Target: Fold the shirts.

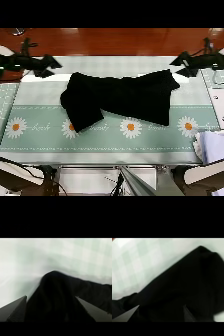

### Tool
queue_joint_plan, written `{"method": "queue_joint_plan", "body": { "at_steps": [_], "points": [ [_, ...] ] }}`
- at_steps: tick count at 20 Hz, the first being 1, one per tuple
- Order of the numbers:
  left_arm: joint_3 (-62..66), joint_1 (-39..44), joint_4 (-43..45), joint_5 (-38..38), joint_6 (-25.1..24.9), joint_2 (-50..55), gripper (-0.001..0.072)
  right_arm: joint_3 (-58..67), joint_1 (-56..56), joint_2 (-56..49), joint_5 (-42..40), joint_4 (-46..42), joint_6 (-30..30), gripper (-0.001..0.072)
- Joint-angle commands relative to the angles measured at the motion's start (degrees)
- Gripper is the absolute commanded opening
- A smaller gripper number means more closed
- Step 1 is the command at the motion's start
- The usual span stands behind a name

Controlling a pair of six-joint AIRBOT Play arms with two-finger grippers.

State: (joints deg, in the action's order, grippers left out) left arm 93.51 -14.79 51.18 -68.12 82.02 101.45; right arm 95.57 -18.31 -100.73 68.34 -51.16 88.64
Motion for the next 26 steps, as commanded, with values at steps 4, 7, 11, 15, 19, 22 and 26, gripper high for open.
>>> {"method": "queue_joint_plan", "body": {
  "at_steps": [4, 7, 11, 15, 19, 22, 26],
  "points": [
    [-11.0, -12.2, 7.3, -18.8, 1.8, -4.1, 0.0706, -11.0, -9.3, 11.6, 14.4, -18.4, -3.4, 0.0627],
    [-22.2, -11.1, 2.1, -11.6, -1.9, -5.4, 0.0705, -28.5, -9.4, 19.5, 4.7, -10.9, -5.7, 0.0627],
    [-29.0, -8.9, -10.2, -2.7, -7.1, -5.3, 0.0704, -39.5, -9.3, 23.9, 0.9, -1.6, -10.5, 0.0626],
    [-29.9, -3.7, -10.4, 0.2, -8.1, -4.8, 0.0683, -40.7, -9.2, 24.2, 0.7, -1.2, -10.7, 0.0626],
    [-29.9, 0.2, -10.2, 1.2, -8.1, -4.8, 0.0607, -40.7, -9.3, 24.2, 0.9, -1.5, -10.3, 0.0627],
    [-29.6, 0.0, -10.2, -0.3, -8.4, -4.8, 0.0021, -40.7, -9.3, 24.3, 3.3, -8.6, -8.2, 0.0627],
    [-28.9, 0.1, -10.3, -1.5, -9.4, -4.8, 0.0022, -46.6, -8.9, 24.3, 8.2, -14.0, -5.1, 0.0627]
  ]
}}
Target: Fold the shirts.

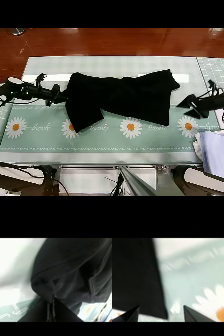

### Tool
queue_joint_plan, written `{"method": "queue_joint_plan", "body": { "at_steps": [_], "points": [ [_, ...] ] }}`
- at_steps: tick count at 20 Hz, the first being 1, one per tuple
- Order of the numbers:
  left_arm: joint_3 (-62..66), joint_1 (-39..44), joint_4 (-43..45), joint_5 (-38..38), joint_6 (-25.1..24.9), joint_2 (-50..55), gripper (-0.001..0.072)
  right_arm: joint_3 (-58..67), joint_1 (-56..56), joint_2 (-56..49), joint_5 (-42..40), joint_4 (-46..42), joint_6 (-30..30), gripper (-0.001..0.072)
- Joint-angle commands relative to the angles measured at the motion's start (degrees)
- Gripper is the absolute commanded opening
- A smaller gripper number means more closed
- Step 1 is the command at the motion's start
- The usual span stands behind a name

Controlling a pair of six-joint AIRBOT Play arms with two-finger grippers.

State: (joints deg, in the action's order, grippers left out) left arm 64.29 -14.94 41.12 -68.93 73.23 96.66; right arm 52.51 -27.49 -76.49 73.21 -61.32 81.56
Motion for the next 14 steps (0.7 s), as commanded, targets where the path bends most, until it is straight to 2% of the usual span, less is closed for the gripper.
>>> {"method": "queue_joint_plan", "body": {
  "at_steps": [1, 5, 9, 12, 13, 14],
  "points": [
    [0.3, 0.2, -0.2, -0.7, -0.6, 0.0, 0.0021, -6.0, 1.1, 0.0, 3.2, -3.4, 1.9, 0.0626],
    [0.3, 0.5, -0.2, -0.7, -0.6, 0.0, 0.0022, -10.2, 7.0, 0.0, -1.3, -1.1, 0.5, 0.0626],
    [0.3, 0.4, -0.2, -0.7, -0.6, 0.0, 0.0021, -9.4, 12.1, -0.2, -11.1, 7.0, -0.8, 0.0626],
    [0.3, 0.5, -0.2, -0.6, -0.6, 0.0, 0.0022, -6.3, 16.4, -2.8, -13.0, 8.5, -0.2, 0.0605],
    [0.3, 0.6, -0.2, -0.8, -0.6, -0.1, 0.0022, -5.2, 17.9, -3.9, -13.0, 9.0, -0.2, 0.0453],
    [0.3, 0.9, -0.5, -1.6, -0.5, -0.3, 0.0022, -4.5, 19.4, -4.6, -12.6, 9.0, -0.3, 0.0182]
  ]
}}
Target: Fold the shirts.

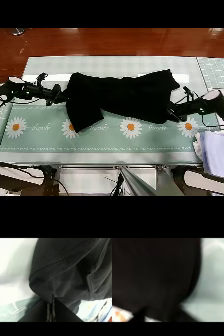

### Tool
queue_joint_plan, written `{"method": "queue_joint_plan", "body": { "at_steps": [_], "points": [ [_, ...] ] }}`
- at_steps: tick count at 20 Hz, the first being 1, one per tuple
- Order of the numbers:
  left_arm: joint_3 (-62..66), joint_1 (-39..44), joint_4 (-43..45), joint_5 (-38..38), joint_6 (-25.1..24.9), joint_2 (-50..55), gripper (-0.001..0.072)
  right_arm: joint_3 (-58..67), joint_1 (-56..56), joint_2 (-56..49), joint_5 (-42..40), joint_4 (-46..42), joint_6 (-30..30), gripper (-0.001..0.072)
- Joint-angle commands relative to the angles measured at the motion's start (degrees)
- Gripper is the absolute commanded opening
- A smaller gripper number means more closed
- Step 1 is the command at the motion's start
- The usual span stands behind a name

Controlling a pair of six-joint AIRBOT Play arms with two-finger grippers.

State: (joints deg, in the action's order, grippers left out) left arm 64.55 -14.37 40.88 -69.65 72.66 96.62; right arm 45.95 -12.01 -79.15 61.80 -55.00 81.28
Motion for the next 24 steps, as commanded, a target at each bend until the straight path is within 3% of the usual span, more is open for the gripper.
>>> {"method": "queue_joint_plan", "body": {
  "at_steps": [1, 5, 8, 11, 13, 18, 21, 24],
  "points": [
    [0.3, 0.4, -0.6, -2.1, 1.1, -0.7, 0.0021, 3.0, 5.0, -2.1, -0.6, 2.6, -1.4, 0.0019],
    [8.7, 0.3, -3.5, -4.8, 1.5, -8.0, 0.0021, 22.4, 3.8, -1.0, 10.7, -1.4, -0.4, 0.0019],
    [20.7, 0.3, -9.5, 1.9, 4.4, -17.2, 0.0020, 46.8, 2.2, 0.0, 15.3, -3.0, 4.3, 0.0019],
    [32.3, -0.7, -9.4, 7.8, 7.4, -24.7, 0.0021, 70.2, 0.3, 0.0, 22.3, -4.2, 8.0, 0.0019],
    [39.3, -2.8, -9.4, 8.7, 8.0, -28.9, 0.0020, 79.1, -0.7, 2.4, 25.5, -4.1, 8.1, 0.0019],
    [47.9, -12.4, -5.0, 8.6, 8.0, -41.9, 0.0020, 74.3, -2.2, 21.7, 25.0, -9.2, 7.1, 0.0019],
    [47.9, -18.2, 5.3, 5.8, 8.0, -52.8, 0.0020, 73.1, -2.2, 32.2, 25.2, -14.3, 7.1, 0.0019],
    [47.9, -18.5, 16.9, 5.1, 9.5, -62.7, 0.0020, 73.1, -2.2, 40.2, 25.7, -17.5, 7.8, 0.0019]
  ]
}}
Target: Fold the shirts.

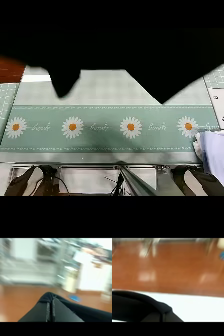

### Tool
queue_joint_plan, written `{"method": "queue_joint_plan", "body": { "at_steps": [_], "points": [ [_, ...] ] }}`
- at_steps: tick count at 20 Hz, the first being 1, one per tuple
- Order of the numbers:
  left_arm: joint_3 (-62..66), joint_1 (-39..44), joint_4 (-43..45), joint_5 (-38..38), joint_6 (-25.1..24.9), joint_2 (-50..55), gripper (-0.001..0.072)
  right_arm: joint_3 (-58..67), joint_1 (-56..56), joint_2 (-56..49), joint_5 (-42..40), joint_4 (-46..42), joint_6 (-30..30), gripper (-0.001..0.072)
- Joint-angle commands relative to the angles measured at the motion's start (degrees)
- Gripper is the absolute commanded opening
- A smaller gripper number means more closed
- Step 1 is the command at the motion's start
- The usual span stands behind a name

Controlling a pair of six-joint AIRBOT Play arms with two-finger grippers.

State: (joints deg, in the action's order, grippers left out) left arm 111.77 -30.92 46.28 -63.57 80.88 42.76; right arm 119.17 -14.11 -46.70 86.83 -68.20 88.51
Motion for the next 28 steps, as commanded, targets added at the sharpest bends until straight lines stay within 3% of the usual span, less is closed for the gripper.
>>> {"method": "queue_joint_plan", "body": {
  "at_steps": [1, 7, 11, 14, 19, 22, 25, 28],
  "points": [
    [0.7, -0.2, 15.8, -1.0, 1.9, -11.4, 0.0021, -0.1, -0.1, 9.5, 1.3, -5.0, 0.8, 0.0019],
    [-0.6, 19.3, 34.1, -11.1, 7.0, -16.1, 0.0021, -0.8, -0.1, 12.8, 13.7, -8.0, 2.1, 0.0019],
    [-14.2, 25.4, 37.4, -12.5, 7.5, -15.8, 0.0021, -12.3, -0.1, 13.4, 15.4, -4.0, 1.1, 0.0019],
    [-30.1, 25.6, 36.7, -9.8, 7.5, -13.0, 0.0021, -29.0, -0.1, 13.3, 8.3, -3.5, -0.5, 0.0019],
    [-46.0, 25.6, 27.6, 7.0, 7.1, 2.0, 0.0021, -53.0, -0.1, 3.8, -15.4, 2.2, -5.0, 0.0019],
    [-45.9, 25.6, 20.9, 15.2, 7.1, 17.0, 0.0021, -54.3, -0.1, -10.4, -24.2, 10.5, -12.8, 0.0019],
    [-44.7, 25.6, 11.0, 24.8, 7.1, 29.2, 0.0021, -50.0, -0.1, -25.9, -29.1, 13.4, -13.1, 0.0019],
    [-39.9, 25.6, 5.4, 26.4, 7.1, 39.5, 0.0021, -40.0, -0.1, -40.1, -28.8, 15.8, -11.1, 0.0019]
  ]
}}
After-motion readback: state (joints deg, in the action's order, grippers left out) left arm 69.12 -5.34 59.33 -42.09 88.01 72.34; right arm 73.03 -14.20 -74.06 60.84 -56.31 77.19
